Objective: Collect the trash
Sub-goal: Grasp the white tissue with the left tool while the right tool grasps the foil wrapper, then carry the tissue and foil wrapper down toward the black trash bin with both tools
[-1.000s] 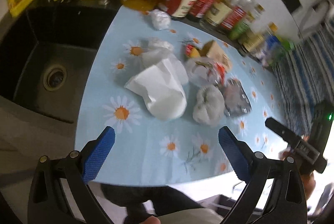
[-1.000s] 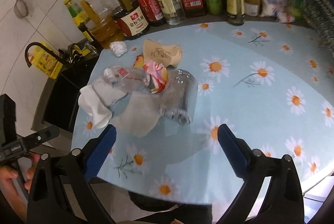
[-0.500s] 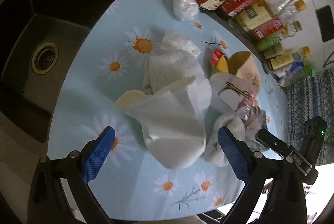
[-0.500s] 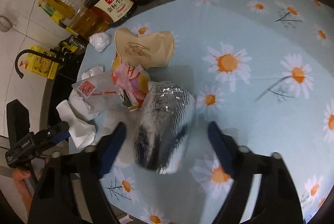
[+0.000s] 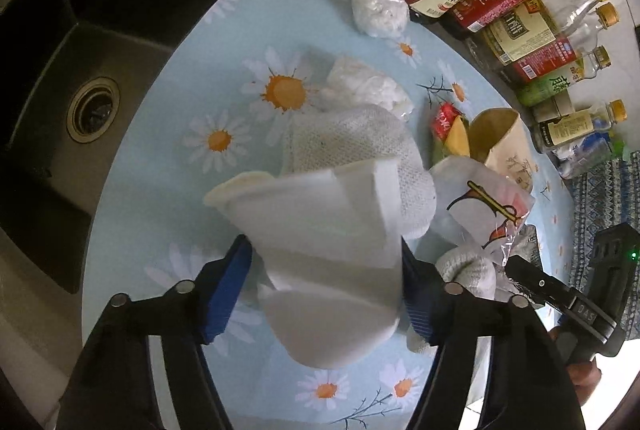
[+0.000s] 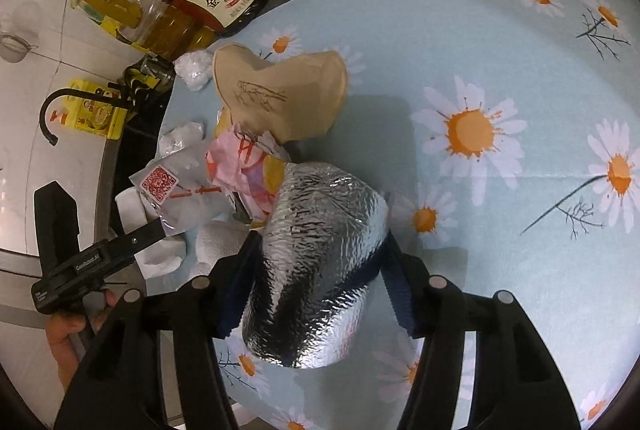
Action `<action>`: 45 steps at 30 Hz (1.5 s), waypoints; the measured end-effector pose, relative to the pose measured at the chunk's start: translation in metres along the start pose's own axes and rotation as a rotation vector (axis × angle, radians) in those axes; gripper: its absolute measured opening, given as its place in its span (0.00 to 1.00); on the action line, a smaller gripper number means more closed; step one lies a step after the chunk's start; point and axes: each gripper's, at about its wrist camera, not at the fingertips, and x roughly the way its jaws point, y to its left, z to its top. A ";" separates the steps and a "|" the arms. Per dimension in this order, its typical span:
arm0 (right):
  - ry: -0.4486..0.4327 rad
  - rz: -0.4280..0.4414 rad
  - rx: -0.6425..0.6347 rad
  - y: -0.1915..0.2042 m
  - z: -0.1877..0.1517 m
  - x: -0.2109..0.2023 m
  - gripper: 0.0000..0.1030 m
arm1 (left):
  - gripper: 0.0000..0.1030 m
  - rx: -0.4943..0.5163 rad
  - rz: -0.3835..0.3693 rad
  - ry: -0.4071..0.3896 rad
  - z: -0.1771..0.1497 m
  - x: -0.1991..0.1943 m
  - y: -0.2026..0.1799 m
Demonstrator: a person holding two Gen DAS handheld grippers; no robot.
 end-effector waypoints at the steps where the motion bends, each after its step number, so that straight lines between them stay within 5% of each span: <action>1: 0.002 0.002 -0.003 0.000 0.001 0.000 0.57 | 0.62 0.003 0.011 -0.005 0.000 -0.001 -0.001; 19: -0.048 0.004 -0.008 0.007 -0.020 -0.021 0.57 | 0.61 0.042 0.008 -0.072 -0.028 -0.036 0.003; 30: -0.126 -0.043 0.034 0.042 -0.095 -0.041 0.57 | 0.61 0.170 -0.068 -0.090 -0.081 -0.073 0.023; 45: -0.083 0.025 -0.081 0.132 -0.197 -0.013 0.57 | 0.61 0.274 -0.131 -0.067 -0.165 -0.106 0.064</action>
